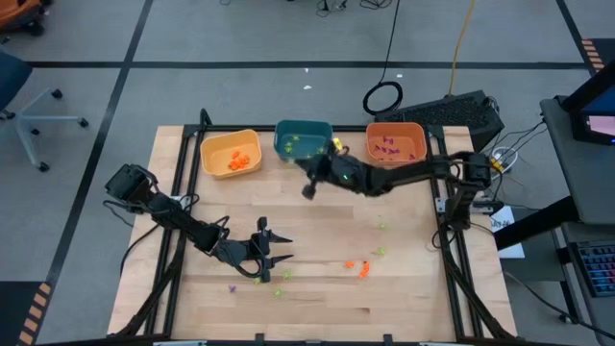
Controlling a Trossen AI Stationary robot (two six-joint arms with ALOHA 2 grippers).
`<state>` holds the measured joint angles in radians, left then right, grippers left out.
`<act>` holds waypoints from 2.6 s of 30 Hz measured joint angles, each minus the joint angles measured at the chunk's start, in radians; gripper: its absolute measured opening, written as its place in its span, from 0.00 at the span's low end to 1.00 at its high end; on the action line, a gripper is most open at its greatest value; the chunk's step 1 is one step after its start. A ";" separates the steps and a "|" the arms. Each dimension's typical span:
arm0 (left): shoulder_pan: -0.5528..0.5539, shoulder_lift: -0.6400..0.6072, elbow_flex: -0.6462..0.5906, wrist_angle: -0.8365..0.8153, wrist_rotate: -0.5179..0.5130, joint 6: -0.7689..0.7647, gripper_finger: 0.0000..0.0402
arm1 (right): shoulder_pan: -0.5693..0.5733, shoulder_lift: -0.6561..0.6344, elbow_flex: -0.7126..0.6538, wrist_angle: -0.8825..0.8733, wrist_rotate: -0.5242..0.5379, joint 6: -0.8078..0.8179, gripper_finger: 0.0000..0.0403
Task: Sort Halloween decoration
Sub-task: Put the green spider toy into the blue bin, then put the violet witch hat toy into the orange bin
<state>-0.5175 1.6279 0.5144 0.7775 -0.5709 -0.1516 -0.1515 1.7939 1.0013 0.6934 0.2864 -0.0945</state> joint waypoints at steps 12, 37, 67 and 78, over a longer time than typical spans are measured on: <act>0.000 0.000 0.000 0.000 0.000 0.000 0.48 | -0.217 0.000 0.252 -0.564 0.000 -0.007 0.00; 0.000 0.000 0.000 0.000 0.018 0.000 0.48 | -0.301 0.120 0.251 -0.593 -0.028 0.064 0.20; -0.002 0.003 0.001 -0.101 0.093 -0.162 0.48 | 0.508 -0.229 0.192 -1.006 0.068 0.405 0.35; -0.050 -0.004 0.002 -0.171 0.149 -0.209 0.48 | 0.767 -0.187 -0.133 -0.477 0.211 0.470 0.35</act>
<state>-0.5679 1.6235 0.5167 0.6067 -0.4216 -0.3605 0.6153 1.6065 0.8678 0.2165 0.4970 0.3753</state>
